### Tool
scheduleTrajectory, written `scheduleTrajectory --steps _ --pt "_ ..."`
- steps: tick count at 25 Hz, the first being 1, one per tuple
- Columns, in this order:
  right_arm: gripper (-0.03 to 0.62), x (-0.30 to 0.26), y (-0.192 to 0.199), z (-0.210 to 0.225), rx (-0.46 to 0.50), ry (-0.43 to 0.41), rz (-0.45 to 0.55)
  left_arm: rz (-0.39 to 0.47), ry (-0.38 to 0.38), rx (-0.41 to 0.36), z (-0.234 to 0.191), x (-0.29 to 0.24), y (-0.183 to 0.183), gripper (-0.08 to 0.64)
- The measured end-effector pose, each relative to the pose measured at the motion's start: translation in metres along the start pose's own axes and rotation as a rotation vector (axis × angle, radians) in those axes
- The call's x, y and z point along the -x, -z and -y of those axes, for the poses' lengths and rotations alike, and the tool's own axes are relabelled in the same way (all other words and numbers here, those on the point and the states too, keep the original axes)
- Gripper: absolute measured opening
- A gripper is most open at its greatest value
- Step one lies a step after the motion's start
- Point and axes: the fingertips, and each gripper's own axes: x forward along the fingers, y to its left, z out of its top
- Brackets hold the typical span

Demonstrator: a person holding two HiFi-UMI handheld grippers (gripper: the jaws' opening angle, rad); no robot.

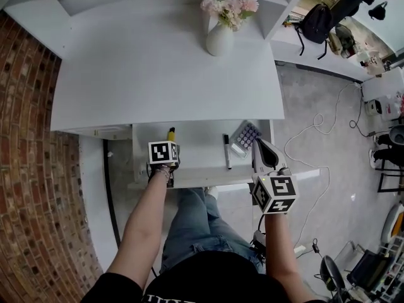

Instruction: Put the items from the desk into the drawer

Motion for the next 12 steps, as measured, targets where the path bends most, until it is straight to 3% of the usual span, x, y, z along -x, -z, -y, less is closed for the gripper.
scheduleTrajectory --steps 2,12 --pt "0.009 0.003 -0.002 0.000 -0.004 -0.001 0.003 0.017 0.000 -0.005 0.001 0.007 -0.005 0.281" --pt "0.009 0.028 -0.020 -0.008 0.016 -0.054 0.075 0.245 -0.016 -0.034 0.012 0.083 -0.035 0.288"
